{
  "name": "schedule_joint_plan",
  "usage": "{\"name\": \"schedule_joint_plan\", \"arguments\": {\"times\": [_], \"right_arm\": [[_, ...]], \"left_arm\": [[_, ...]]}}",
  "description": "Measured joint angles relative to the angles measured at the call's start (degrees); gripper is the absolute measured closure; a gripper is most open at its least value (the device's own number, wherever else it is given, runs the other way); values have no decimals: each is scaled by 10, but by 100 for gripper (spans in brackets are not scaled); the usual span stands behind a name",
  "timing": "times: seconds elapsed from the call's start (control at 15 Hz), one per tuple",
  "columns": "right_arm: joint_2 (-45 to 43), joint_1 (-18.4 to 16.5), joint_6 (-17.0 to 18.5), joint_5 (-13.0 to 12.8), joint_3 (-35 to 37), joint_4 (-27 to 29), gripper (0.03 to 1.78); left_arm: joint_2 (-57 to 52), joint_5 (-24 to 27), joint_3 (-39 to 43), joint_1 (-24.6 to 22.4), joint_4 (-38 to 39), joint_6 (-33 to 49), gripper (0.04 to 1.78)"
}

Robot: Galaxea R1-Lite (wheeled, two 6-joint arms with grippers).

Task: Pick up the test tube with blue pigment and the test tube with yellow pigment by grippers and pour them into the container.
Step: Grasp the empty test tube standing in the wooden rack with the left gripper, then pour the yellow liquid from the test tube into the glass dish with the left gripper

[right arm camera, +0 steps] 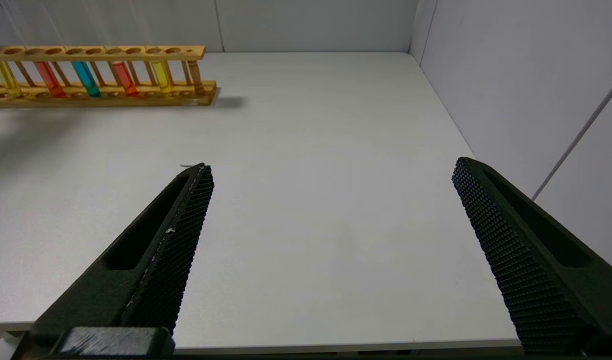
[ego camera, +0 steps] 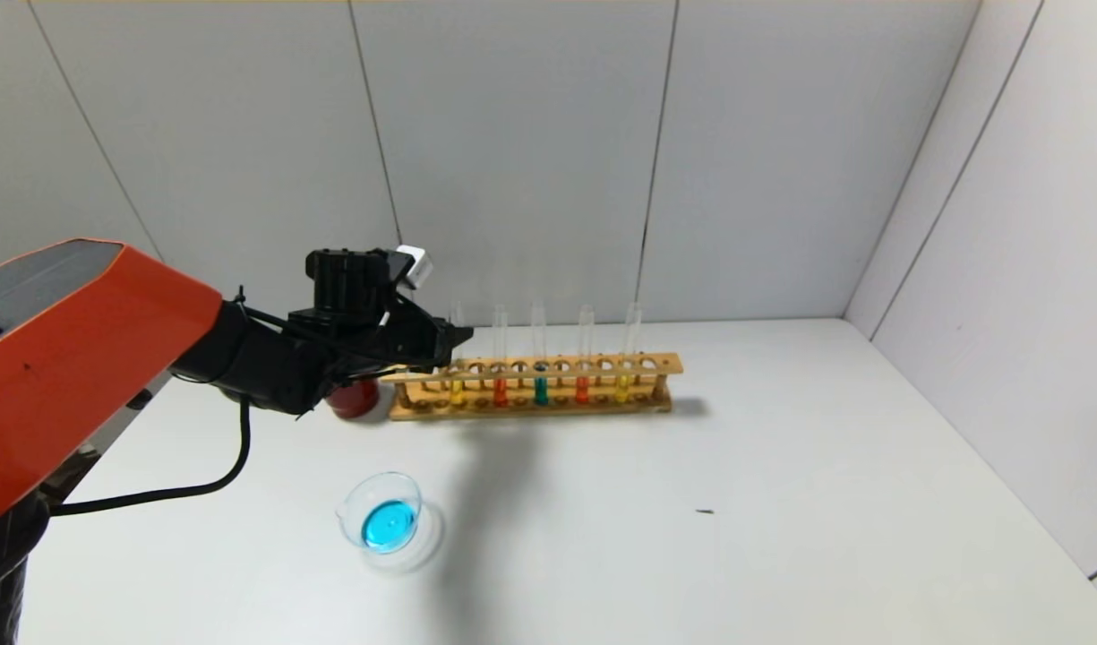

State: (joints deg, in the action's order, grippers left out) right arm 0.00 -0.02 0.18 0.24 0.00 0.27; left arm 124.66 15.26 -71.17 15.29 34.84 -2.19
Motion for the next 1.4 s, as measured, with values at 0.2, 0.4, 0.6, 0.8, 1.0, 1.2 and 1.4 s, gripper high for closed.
{"name": "schedule_joint_plan", "arguments": {"times": [0.2,0.4,0.6,0.8,1.0,1.2,1.4], "right_arm": [[0,0,0,0,0,0,6],[0,0,0,0,0,0,6],[0,0,0,0,0,0,6],[0,0,0,0,0,0,6],[0,0,0,0,0,0,6],[0,0,0,0,0,0,6],[0,0,0,0,0,0,6]], "left_arm": [[4,-1,-2,6,0,0,146],[4,-1,-1,7,1,0,148],[2,-2,2,8,1,-9,148],[-8,-19,2,9,-3,-24,148],[-37,-20,-5,8,-18,-30,148],[-79,-20,-13,9,-46,-43,148],[-133,-21,-17,11,-79,-59,148]]}}
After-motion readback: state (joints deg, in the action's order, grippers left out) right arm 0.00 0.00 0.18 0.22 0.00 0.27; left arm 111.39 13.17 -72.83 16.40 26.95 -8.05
